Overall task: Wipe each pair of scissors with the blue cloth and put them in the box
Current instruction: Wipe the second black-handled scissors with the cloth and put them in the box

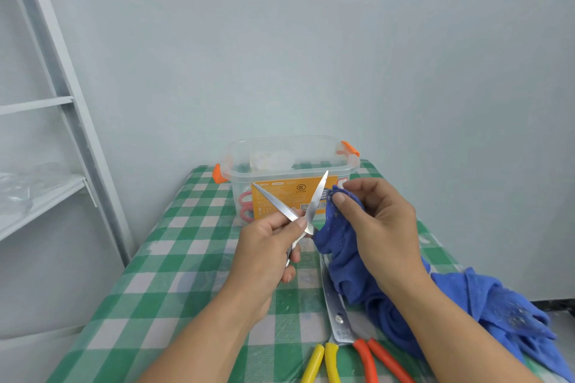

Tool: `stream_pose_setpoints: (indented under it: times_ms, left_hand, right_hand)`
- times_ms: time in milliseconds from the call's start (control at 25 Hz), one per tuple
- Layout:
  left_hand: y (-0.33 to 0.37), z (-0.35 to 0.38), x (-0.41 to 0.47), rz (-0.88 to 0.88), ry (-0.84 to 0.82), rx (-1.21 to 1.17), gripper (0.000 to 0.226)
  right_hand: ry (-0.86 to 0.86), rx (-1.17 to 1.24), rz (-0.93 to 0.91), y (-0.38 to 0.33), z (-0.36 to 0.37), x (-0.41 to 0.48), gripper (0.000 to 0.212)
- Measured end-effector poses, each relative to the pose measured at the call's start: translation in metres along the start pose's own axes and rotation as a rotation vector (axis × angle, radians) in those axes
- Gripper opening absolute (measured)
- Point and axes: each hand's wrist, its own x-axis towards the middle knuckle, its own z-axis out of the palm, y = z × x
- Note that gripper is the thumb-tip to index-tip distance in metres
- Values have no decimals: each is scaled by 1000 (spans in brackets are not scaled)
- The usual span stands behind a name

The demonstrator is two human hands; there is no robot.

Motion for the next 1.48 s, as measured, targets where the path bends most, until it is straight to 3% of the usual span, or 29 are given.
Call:
stream_pose_setpoints:
  times_ms: [200, 400, 480, 560, 800, 920, 1040, 1240, 1360, 1480]
  left_hand:
    - [-1, 5, -1, 17, -37, 41, 13]
    - [5, 3, -2, 14, 15, -62, 15]
    - [8, -1, 0, 34, 71, -101, 15]
    - [11, -3, 0, 57, 110, -146, 13]
    - [16, -8, -1, 72, 15, -114, 14]
    - [14, -7, -3, 70, -45, -49, 15]
    - [11, -7, -1, 62, -35, -18, 13]
    - [7, -3, -2, 106, -63, 61, 13]
    - [6, 1, -4, 108, -84, 84, 16]
    - [6, 3, -5, 118, -105, 87, 17]
  right_hand:
    - [27, -23, 68, 3, -4, 4, 7]
    - [142, 252, 200, -4, -7, 7, 11]
    - [137, 236, 236, -5, -9, 9, 13]
    - [99, 103, 224, -1, -12, 9, 15]
    - [164, -683, 13, 12, -27, 22, 21]
    - [151, -503, -48, 9, -26, 20, 16]
    - [-38, -195, -17, 1, -16, 12, 10]
    - [-343, -156, -39, -2, -6, 5, 13]
    - [-308, -150, 54, 4, -5, 5, 8]
    - [-216, -200, 94, 9, -3, 6, 21]
